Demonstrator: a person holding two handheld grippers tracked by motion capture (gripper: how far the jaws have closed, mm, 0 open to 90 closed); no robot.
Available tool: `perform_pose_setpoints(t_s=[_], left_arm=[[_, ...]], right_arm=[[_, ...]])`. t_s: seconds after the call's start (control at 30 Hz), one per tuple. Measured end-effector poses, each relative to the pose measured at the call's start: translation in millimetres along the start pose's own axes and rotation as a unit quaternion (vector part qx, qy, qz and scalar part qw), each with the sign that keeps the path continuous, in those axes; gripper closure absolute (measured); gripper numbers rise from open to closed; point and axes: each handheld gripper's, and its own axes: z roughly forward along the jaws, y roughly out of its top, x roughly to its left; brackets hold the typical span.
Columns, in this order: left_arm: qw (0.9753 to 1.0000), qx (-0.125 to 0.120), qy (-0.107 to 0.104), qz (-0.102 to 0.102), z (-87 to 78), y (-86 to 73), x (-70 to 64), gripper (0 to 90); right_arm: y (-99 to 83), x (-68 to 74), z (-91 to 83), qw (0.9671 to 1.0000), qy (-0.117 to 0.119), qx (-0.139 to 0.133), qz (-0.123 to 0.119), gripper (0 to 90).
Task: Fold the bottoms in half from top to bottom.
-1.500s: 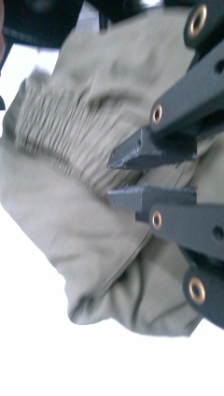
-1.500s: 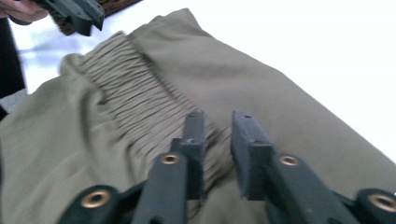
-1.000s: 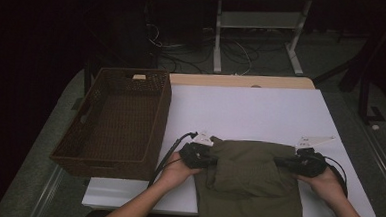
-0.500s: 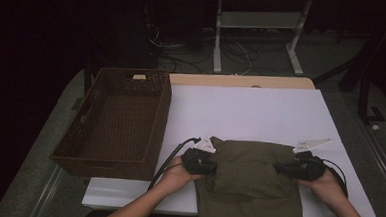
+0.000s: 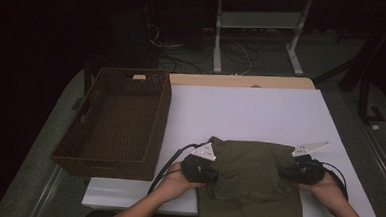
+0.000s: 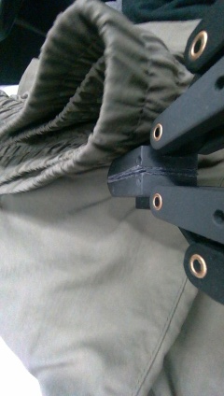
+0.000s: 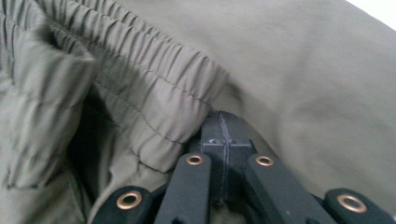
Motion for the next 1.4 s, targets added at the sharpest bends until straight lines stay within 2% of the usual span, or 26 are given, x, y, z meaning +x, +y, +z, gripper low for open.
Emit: perform_pose_setpoints(t_s=[0.23, 0.4, 0.67, 0.8, 0.87, 0.93, 1.0, 1.1, 1.17, 1.23, 1.3, 1.4], left_arm=[[0.9996, 0.003, -0.025, 0.014, -5.9, 0.2, -9.2, 89.1], [0.9986, 0.007, -0.046, 0.026, -10.3, 0.2, -15.9, 88.7], [0.9948, 0.045, -0.081, 0.042, -2.4, -3.2, -28.3, 86.7], [0.9933, 0.061, -0.089, 0.043, 0.5, -5.4, -31.4, 83.3], [0.9929, 0.066, -0.086, 0.048, 1.3, -5.7, -31.5, 79.3], [0.9939, 0.061, -0.081, 0.043, 1.2, -5.5, -29.9, 74.3], [0.9952, 0.056, -0.07, 0.039, -0.4, -5.3, -28.2, 67.2], [0.9968, 0.042, -0.06, 0.034, -5.0, -3.7, -24.5, 59.8], [0.9977, 0.029, -0.056, 0.026, -8.8, -2.1, -21.3, 56.9], [0.9987, 0.019, -0.043, 0.017, -12.6, -0.6, -17.4, 53.3], [0.9995, 0.011, -0.029, 0.007, -15.9, -0.3, -13.4, 49.9], [0.9998, 0.002, -0.017, -0.004, -18.8, -1.5, -6.5, 46.1]], right_arm=[[-1.7, 16.8, -11.6, 0.9995, 0.018, -0.021, -0.018, 89.0], [-5.7, 31.2, -16.8, 0.9975, 0.051, -0.032, -0.037, 89.0], [-11.3, 49.4, -14.0, 0.994, 0.084, -0.016, -0.068, 89.0], [-11.7, 58.1, -9.2, 0.9925, 0.089, 0.003, -0.084, 89.0], [-13.9, 64.1, -5.3, 0.9914, 0.088, 0.02, -0.094, 89.0], [-15.5, 67.7, -1.7, 0.9899, 0.086, 0.036, -0.106, 89.0], [-14.5, 66.9, -1.4, 0.9898, 0.087, 0.036, -0.107, 88.9], [-12.7, 63.6, -3.2, 0.9909, 0.085, 0.024, -0.102, 81.8], [-11.4, 61.1, -4.9, 0.9916, 0.085, 0.007, -0.097, 73.4], [-9.6, 59.0, -6.7, 0.9933, 0.077, -0.012, -0.085, 68.4], [-8.5, 57.3, -7.8, 0.9938, 0.068, -0.028, -0.083, 61.4], [-7.7, 54.2, -7.2, 0.9952, 0.049, -0.032, -0.078, 54.3]])
